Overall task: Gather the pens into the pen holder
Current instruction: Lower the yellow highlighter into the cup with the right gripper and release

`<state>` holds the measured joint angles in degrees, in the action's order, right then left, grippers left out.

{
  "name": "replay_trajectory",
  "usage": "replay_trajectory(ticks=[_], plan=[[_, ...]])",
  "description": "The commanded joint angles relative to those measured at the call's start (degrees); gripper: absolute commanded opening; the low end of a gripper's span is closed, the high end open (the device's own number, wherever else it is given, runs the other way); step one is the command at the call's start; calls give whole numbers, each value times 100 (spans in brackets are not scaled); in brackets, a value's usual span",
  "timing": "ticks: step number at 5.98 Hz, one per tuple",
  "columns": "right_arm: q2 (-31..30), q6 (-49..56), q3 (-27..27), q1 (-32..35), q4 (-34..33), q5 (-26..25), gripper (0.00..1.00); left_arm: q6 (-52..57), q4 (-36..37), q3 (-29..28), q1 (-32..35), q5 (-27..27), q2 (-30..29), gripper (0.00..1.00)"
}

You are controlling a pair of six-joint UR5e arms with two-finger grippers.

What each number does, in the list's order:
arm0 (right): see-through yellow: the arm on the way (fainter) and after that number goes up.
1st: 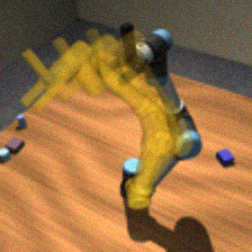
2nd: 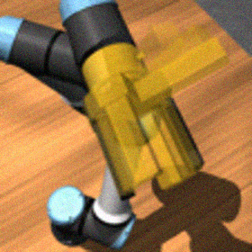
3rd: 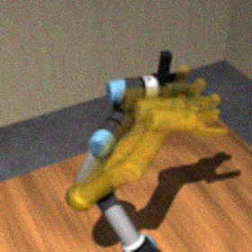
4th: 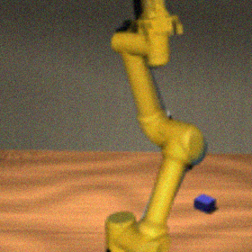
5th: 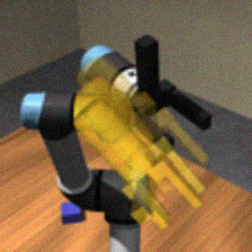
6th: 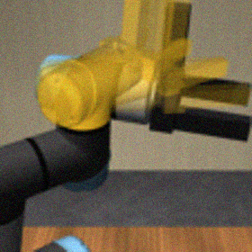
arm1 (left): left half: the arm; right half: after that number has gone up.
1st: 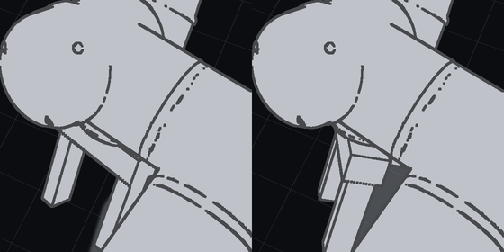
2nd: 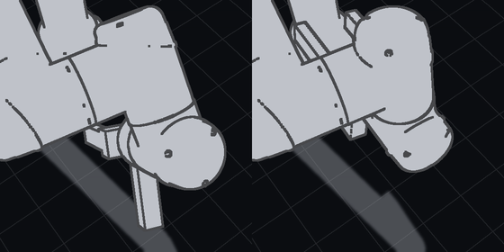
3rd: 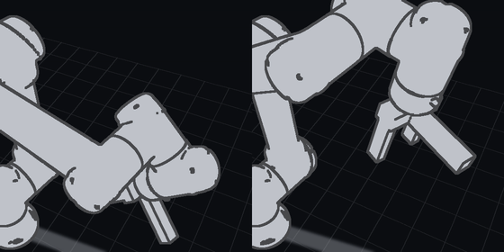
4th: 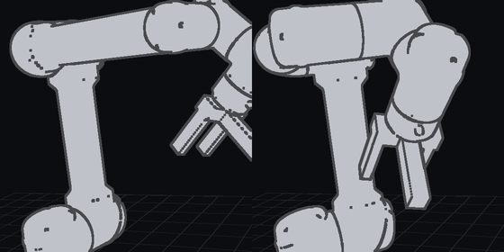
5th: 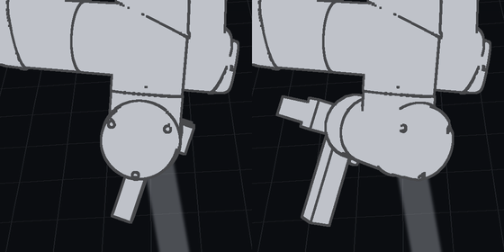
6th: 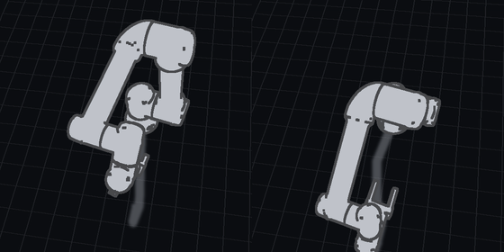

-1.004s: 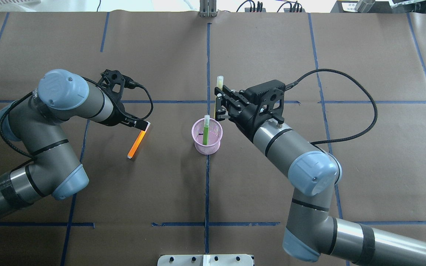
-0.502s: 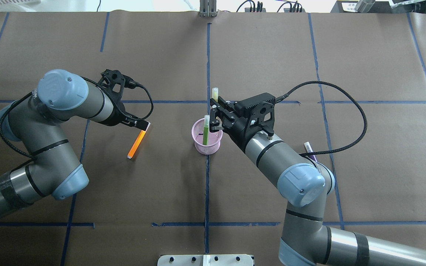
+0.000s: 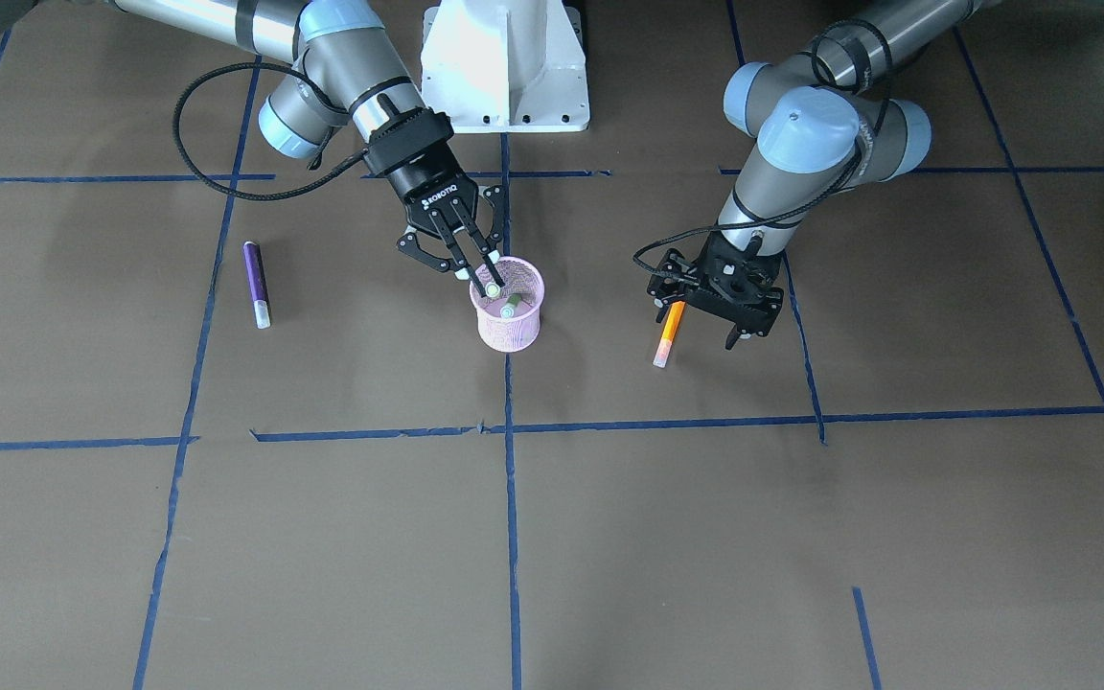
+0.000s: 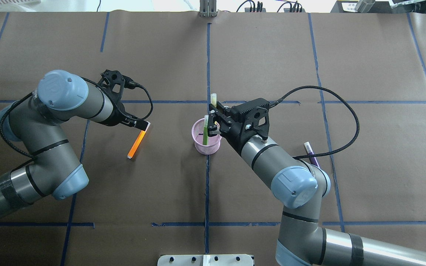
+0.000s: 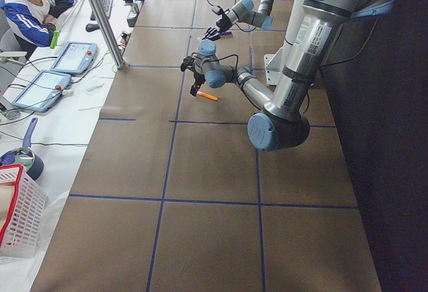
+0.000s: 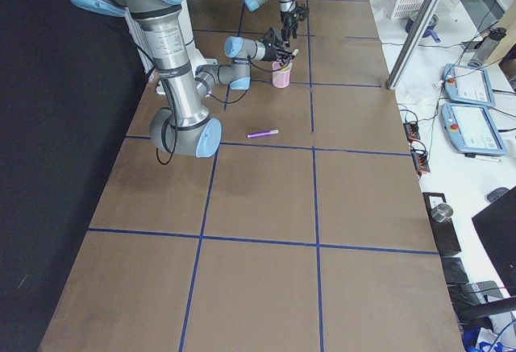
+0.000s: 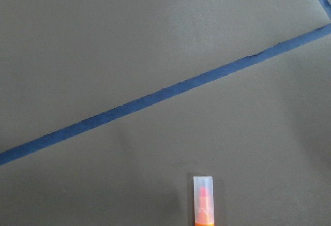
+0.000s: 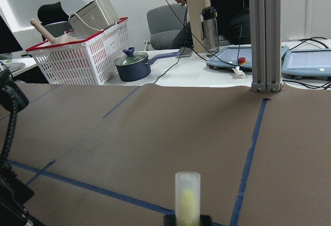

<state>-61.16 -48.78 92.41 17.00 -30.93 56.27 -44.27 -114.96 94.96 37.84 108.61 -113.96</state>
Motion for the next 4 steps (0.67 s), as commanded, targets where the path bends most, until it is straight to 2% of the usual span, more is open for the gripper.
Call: replay_trajectory(ticks=[1,2,3,4], plan=[[7,52,-39,-30,0,-99,100,6,-70,-47,-5,-6,5,100],[7,131,-30,-22,8,-90,100,6,-70,-82,-22,-6,-12,100],[25,358,196,-21,0,-47,100,-38,-122,-100,-22,-6,-47,100],[7,316,599,39,-575,241,100,-90,-105,-126,-31,-6,-143,100]])
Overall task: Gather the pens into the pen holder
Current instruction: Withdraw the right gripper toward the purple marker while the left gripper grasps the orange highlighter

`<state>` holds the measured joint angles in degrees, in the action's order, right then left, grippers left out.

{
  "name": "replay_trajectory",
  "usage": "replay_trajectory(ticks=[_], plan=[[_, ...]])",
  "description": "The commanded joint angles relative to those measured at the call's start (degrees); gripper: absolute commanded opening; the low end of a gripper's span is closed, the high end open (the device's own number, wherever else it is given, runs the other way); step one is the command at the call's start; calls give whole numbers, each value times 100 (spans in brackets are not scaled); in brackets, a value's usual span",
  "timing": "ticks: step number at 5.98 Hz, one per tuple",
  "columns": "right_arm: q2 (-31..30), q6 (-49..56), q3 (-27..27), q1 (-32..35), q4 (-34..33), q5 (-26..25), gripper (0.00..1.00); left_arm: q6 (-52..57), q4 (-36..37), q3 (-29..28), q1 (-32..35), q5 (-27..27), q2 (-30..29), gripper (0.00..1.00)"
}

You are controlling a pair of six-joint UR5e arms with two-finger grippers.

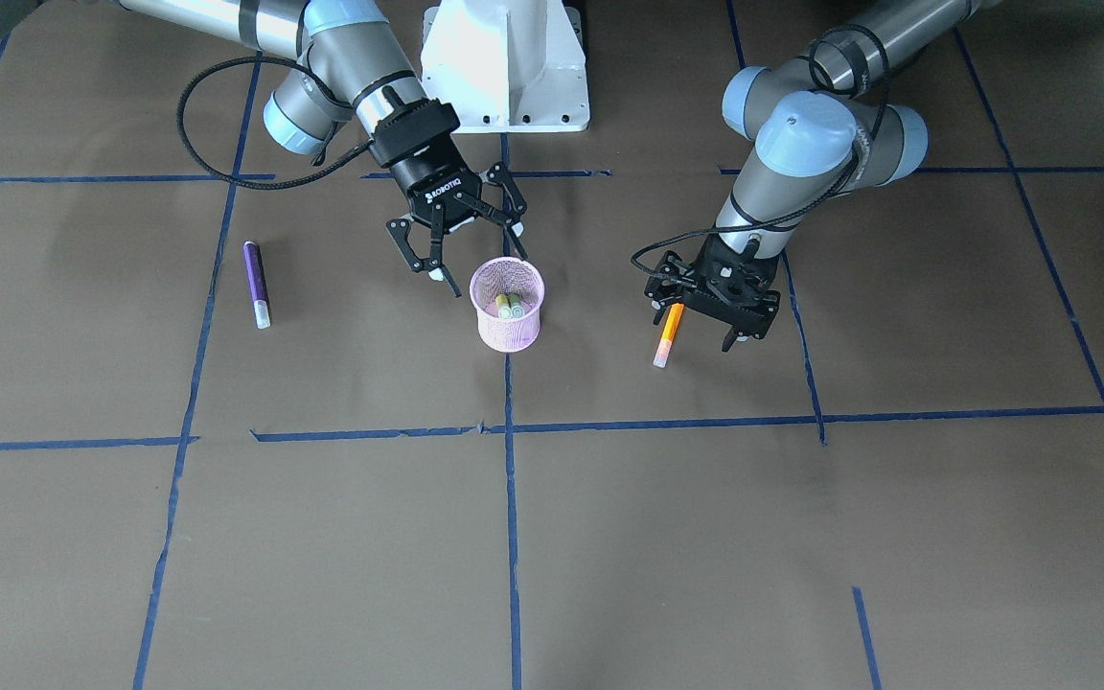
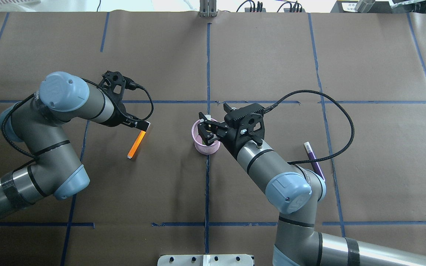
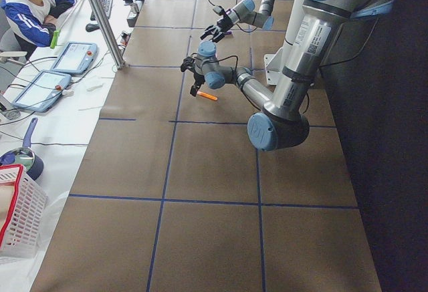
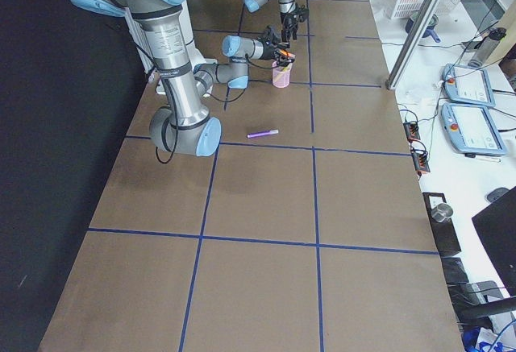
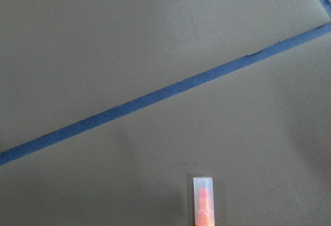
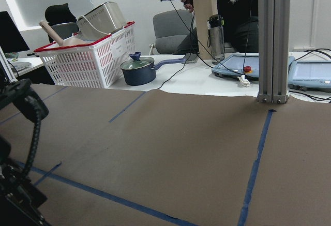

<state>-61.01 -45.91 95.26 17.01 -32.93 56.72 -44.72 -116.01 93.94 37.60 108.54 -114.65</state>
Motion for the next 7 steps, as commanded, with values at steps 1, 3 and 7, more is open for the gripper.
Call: replay_trajectory(ticks=[1,3,7], plan=[[-112,-223,866,91,-1347,243,100,-63,-18,-303,-7,0,-258,100],[-297,-943,1720,379,-3691,994,100,-64,-1,-498,-16,0,-321,100],[-333,-1104,2261,2103,-5311,4232,100,-441,-27,-508,-183,0,-321,96]])
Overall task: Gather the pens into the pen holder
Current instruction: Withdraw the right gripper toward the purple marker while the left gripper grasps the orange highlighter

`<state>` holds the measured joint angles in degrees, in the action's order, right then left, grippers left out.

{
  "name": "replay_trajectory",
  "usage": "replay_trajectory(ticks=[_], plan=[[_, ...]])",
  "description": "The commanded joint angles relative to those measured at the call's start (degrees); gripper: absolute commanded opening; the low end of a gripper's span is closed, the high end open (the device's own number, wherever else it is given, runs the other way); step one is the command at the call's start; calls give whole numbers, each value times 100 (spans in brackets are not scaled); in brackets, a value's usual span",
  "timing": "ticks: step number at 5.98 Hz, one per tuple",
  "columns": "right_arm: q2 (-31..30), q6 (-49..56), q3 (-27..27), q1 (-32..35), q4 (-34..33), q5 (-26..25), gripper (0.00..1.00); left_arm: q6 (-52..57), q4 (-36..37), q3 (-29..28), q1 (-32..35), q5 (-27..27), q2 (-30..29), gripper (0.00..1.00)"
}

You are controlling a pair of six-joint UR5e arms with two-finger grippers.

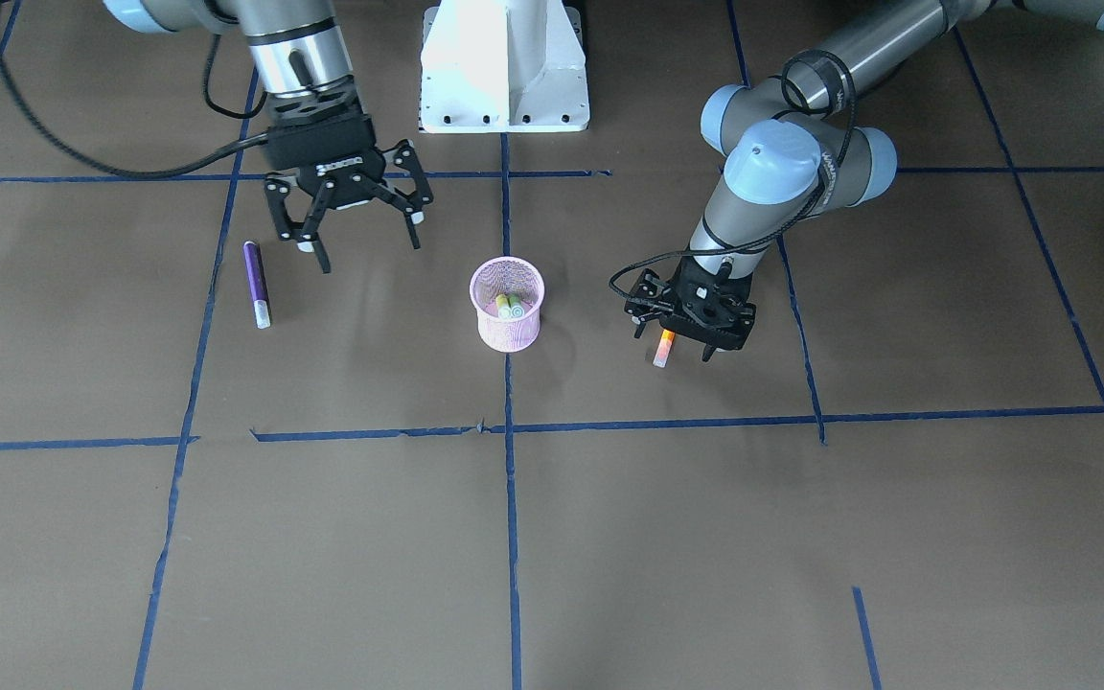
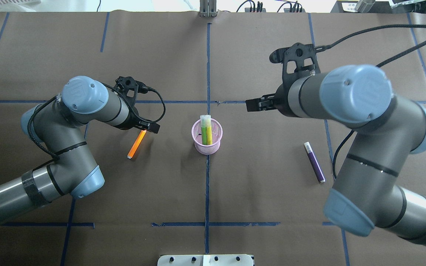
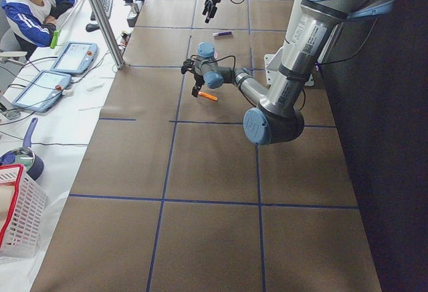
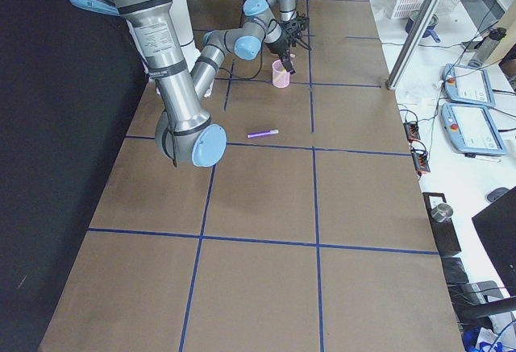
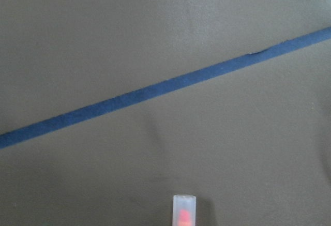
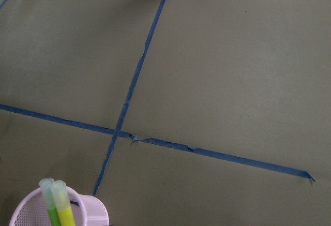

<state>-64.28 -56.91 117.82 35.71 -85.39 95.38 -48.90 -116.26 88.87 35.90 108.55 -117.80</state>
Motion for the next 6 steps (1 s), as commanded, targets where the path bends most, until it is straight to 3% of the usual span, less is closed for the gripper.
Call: replay_trajectory(ticks=[1,5,6], plan=[[-5,-31,-4,322,-222,454,100,-14,7,-27,-22,-1,-6,93],[-5,-31,4,428,-215,631,100,21,7,-115,-48,-9,-24,67],[-5,-31,4,437,-215,631,100,38,7,-107,-40,-9,-15,51]])
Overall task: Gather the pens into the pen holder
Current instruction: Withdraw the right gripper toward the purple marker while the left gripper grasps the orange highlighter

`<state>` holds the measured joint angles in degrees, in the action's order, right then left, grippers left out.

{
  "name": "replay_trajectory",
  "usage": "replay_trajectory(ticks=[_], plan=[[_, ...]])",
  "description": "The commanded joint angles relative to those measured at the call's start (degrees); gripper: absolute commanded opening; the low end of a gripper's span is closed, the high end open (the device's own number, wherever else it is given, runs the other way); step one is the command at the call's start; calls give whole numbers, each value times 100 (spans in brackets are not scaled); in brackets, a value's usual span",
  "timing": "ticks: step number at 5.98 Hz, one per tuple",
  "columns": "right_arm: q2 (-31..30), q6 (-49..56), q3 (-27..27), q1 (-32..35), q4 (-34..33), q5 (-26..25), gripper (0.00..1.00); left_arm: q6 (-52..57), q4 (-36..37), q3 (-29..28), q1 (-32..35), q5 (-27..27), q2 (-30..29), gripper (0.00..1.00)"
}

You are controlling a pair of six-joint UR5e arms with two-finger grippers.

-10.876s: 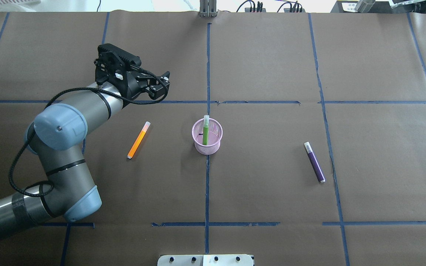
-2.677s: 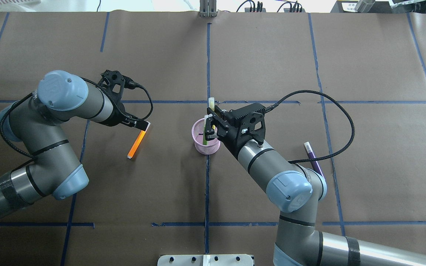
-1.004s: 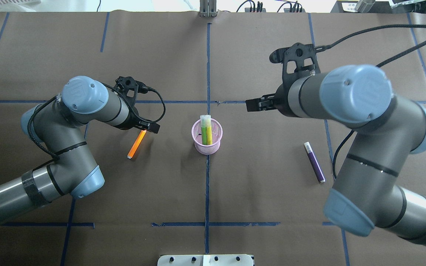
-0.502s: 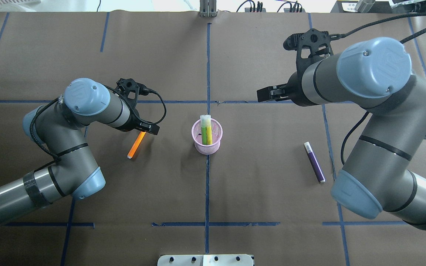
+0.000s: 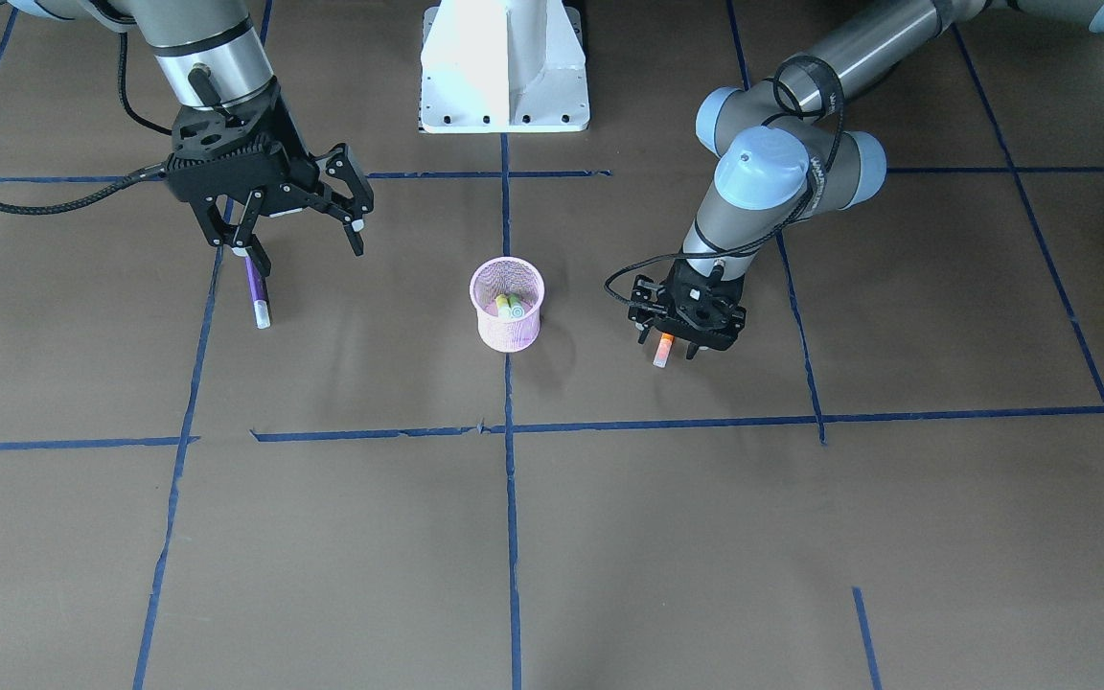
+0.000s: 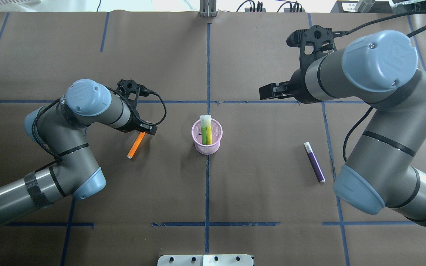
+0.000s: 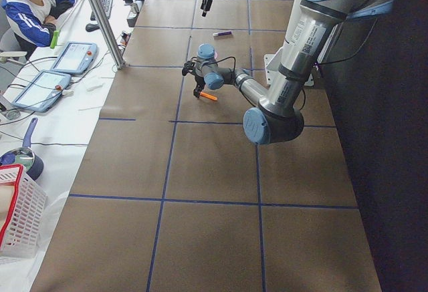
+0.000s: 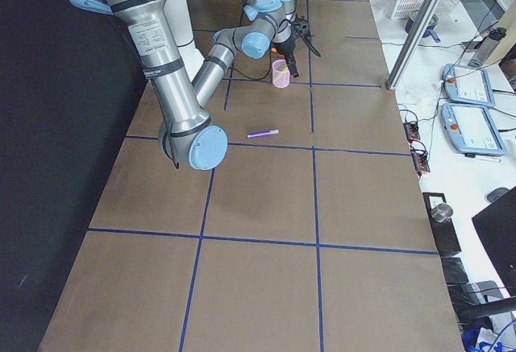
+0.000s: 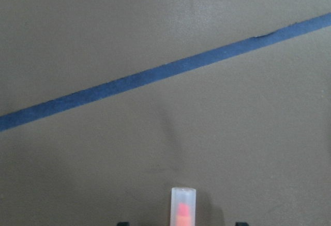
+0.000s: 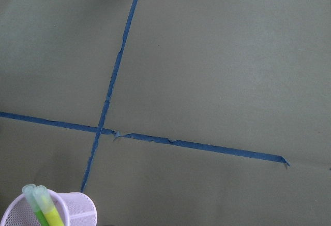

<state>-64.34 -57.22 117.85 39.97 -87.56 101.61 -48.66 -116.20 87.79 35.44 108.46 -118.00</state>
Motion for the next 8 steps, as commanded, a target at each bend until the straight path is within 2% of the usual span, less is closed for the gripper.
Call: replay_trajectory(ticks=[1,2,3,4,5,6,7,8], plan=[[0,0,1,10,2,8,100,23,1,2,7,0,14,26],[0,0,10,10,2,8,100,23,27,2,7,0,5,6],[0,0,36,36,2,8,100,23,36,2,7,18,5,0],[0,0,36,63,2,25,100,23,10,45,41,35,-3,0],[-113,0,1,307,-33,600,100,23,-8,98,155,79,-21,0],[-262,9,-34,675,-250,1458,100,32,-26,255,461,427,-73,0],[-272,61,-95,809,-888,1771,100,24,-513,544,699,448,-65,0],[-290,88,-261,810,-1060,1783,100,-29,-1553,573,831,414,-65,0]])
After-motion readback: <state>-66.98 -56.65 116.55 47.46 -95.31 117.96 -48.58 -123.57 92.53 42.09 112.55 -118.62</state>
